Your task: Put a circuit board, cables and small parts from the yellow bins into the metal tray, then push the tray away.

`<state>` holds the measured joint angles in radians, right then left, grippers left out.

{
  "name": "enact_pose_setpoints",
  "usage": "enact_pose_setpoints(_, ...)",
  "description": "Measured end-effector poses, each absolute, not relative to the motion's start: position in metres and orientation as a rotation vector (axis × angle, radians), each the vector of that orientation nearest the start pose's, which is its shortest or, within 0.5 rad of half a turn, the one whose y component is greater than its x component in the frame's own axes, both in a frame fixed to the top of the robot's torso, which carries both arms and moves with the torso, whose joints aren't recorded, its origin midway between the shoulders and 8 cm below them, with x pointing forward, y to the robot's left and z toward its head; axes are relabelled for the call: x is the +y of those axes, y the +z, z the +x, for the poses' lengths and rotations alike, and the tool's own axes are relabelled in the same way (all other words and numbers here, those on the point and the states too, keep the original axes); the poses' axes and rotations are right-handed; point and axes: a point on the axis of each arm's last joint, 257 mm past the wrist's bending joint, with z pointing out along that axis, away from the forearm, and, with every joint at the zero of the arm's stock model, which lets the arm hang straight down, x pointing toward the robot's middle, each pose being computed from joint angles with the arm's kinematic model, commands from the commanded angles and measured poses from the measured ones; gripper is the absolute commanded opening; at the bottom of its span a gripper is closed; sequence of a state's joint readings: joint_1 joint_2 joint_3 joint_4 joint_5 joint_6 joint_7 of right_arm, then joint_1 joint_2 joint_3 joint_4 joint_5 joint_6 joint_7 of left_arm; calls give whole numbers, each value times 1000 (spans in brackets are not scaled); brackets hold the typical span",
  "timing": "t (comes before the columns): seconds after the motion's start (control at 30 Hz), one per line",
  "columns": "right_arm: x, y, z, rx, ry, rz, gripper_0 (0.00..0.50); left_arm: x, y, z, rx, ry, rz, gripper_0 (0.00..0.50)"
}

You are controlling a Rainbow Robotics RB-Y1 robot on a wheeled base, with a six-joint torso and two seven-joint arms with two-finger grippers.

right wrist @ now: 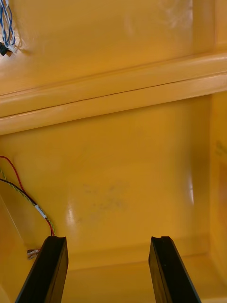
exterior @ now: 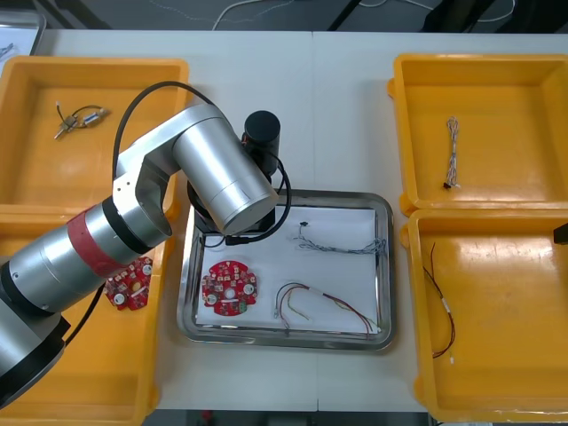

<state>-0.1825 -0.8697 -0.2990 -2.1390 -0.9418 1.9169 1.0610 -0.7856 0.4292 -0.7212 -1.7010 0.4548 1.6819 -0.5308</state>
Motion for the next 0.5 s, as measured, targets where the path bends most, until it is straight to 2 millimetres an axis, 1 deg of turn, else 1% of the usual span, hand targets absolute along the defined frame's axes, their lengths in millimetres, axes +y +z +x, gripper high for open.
enact_pose_setpoints(0.07,-382,-158,369,2719,42,264,500,92,-254,473,2668,43,-110,377)
enact_pose_setpoints(0.1,-382,-158,369,2719,42,264,500,92,-254,473,2668,43,-107,405)
enact_pose_setpoints(0.13,-382,-158,369,2719,42,264,500,92,-254,473,2668,44,-104,449)
enact_pose_setpoints(0.17,-382,-158,369,2719,42,264,500,92,-254,473,2668,45,-100,472)
enact_pose_setpoints(0.23,-382,-158,369,2719,42,264,500,92,-254,473,2668,47,-94,484)
enact_pose_setpoints(0.37,-382,-158,369,2719,42,264,500,93,-252,472,2671,61,-82,485)
enact_pose_setpoints(0.5,-382,-158,369,2719,42,264,500,95,-240,461,2690,77,-80,487)
